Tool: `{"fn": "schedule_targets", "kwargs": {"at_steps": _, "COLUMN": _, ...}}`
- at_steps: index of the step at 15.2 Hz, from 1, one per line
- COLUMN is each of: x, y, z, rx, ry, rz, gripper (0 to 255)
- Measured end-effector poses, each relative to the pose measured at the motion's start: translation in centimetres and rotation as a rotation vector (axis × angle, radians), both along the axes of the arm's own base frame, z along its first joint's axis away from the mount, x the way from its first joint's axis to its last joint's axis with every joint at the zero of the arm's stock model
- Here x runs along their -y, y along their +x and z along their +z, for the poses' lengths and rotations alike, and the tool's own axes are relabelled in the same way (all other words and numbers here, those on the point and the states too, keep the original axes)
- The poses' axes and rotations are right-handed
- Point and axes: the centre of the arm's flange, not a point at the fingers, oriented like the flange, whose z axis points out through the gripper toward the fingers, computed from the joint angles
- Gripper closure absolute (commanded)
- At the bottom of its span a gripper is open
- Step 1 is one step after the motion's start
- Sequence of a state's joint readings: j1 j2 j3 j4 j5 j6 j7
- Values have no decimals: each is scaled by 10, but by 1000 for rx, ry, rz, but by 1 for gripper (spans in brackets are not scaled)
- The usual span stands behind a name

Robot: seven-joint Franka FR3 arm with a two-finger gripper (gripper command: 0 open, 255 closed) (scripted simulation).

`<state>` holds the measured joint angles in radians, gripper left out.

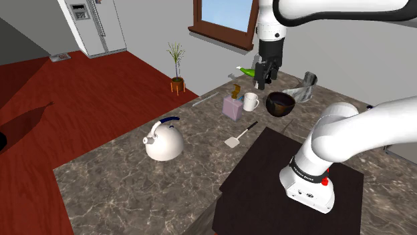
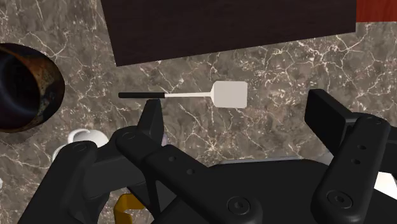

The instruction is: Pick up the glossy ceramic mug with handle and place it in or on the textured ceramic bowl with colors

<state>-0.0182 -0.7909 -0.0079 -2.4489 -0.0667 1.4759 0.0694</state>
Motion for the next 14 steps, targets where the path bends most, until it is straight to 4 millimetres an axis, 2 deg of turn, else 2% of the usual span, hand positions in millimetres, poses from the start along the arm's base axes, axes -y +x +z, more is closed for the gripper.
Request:
{"fn": "schedule_targets", "kwargs": {"at_steps": 2, "x": 4, "y": 1, "z": -4, "rx": 1, "ry": 0, "rz": 1, "gripper": 0}}
{"fn": "schedule_targets", "kwargs": {"at_steps": 4, "x": 17, "y": 8, "z": -19, "rx": 6, "ry": 1, "rz": 3, "gripper": 0}}
{"fn": "schedule_targets", "kwargs": {"at_steps": 8, "x": 50, "y": 25, "z": -48, "rx": 20, "ry": 1, "rz": 10, "gripper": 0}}
{"fn": "schedule_targets", "kwargs": {"at_steps": 14, "x": 104, "y": 48, "z": -104, "rx": 41, "ry": 2, "rz": 21, "gripper": 0}}
